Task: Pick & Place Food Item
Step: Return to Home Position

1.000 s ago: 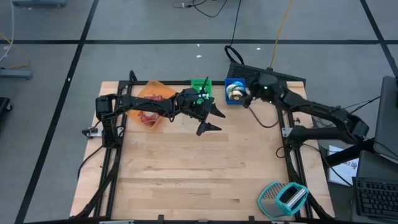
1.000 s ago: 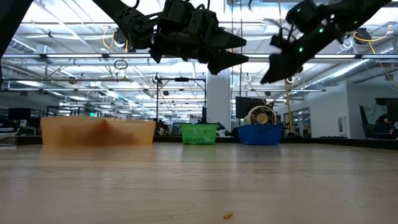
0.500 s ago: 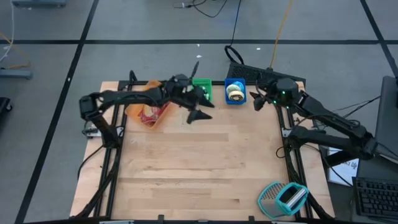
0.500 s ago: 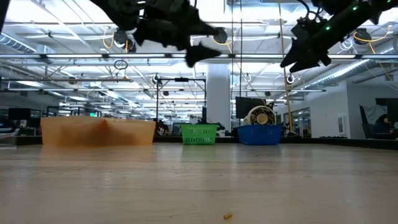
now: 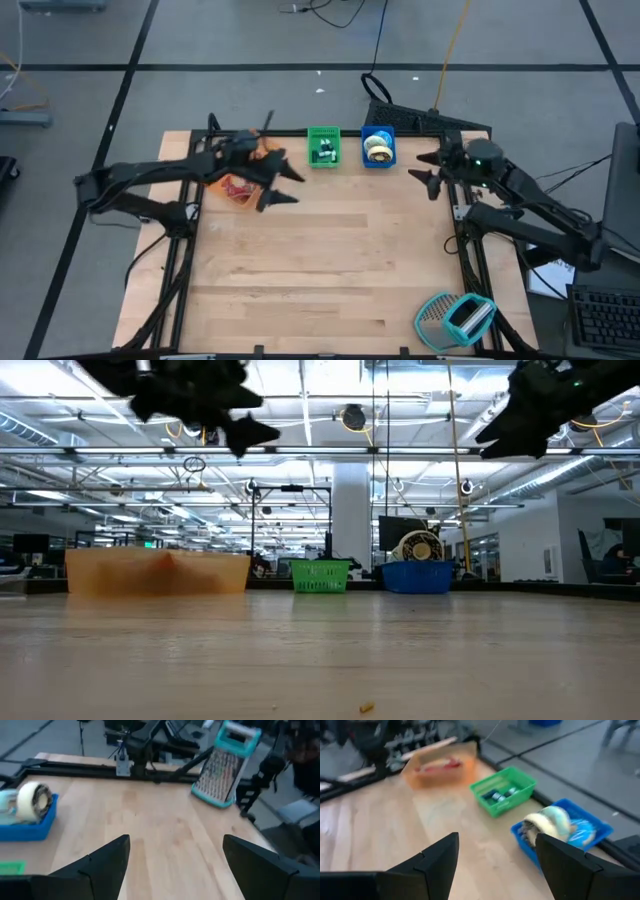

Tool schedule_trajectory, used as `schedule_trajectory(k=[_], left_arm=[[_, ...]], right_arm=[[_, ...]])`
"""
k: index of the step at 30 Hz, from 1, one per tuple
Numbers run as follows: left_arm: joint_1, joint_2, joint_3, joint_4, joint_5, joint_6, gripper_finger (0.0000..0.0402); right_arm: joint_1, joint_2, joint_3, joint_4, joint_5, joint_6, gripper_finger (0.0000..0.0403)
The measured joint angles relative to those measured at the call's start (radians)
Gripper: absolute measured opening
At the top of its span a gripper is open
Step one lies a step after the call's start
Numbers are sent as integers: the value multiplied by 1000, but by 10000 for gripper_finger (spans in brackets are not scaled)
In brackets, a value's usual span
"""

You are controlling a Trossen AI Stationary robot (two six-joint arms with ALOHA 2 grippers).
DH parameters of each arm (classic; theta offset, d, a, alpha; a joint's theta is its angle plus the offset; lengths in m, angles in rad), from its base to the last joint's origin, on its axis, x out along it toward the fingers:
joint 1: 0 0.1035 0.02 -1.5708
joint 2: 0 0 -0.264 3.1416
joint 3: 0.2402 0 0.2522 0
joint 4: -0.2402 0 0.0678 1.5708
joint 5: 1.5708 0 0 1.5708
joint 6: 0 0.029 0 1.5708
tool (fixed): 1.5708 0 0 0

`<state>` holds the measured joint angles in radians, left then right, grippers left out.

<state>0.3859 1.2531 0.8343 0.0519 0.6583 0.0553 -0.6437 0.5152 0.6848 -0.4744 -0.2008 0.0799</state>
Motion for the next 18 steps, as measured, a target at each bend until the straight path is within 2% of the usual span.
schedule_trajectory(k=[3, 8, 14, 18], left_arm=[[-4, -128, -129, 33, -30, 17, 319], [-2, -356, -304, 115, -107, -30, 315], [-2, -605, -489, 209, -127, -59, 323], [-3, -725, -574, 253, -126, -115, 320]], right_arm=[[4, -80, -22, 0, 46, 18, 250], [5, -177, -41, -8, 40, 40, 251], [5, -280, -97, -8, 39, 66, 253], [5, -331, -137, 1, 39, 77, 253]])
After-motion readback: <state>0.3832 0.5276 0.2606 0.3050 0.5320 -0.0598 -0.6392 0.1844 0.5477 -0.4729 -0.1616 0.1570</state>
